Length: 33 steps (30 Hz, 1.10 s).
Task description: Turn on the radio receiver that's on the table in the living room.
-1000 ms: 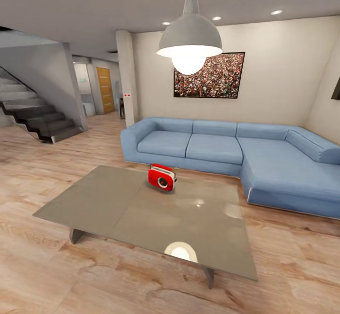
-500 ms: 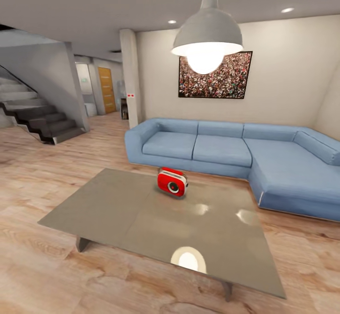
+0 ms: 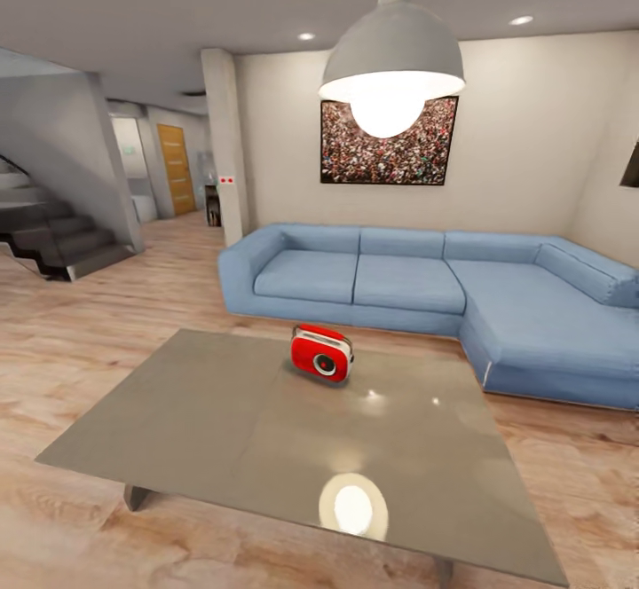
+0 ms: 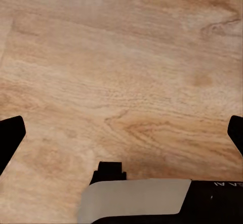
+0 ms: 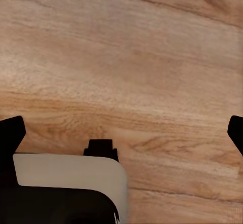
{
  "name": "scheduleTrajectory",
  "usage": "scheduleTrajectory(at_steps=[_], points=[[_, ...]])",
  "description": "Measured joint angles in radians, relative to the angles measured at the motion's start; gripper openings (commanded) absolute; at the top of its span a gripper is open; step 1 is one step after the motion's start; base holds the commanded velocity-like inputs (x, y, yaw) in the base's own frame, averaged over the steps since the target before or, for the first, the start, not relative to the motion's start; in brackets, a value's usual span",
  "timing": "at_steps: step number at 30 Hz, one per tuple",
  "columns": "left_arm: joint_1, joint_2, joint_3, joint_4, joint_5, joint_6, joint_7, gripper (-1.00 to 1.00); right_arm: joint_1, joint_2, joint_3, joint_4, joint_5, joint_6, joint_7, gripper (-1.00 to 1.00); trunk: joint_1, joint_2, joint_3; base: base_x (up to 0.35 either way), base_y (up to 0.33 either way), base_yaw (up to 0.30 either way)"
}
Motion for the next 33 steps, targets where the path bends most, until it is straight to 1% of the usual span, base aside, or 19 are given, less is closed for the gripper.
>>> scheduleTrajectory(at_steps=[30, 33], points=[[0.0, 0.0, 0.0, 0.0, 0.0, -0.003, 0.0, 1.0, 0.0, 0.0, 0.0, 0.0, 0.0, 0.0, 0.0, 1.0, 0.0, 0.0, 0.0, 0.262, 0.231, -0.276], [0.0, 0.0, 0.0, 0.0, -0.001, -0.005, 0.0, 1.0, 0.0, 0.0, 0.0, 0.0, 0.0, 0.0, 0.0, 1.0, 0.0, 0.0, 0.0, 0.221, 0.147, -0.25]])
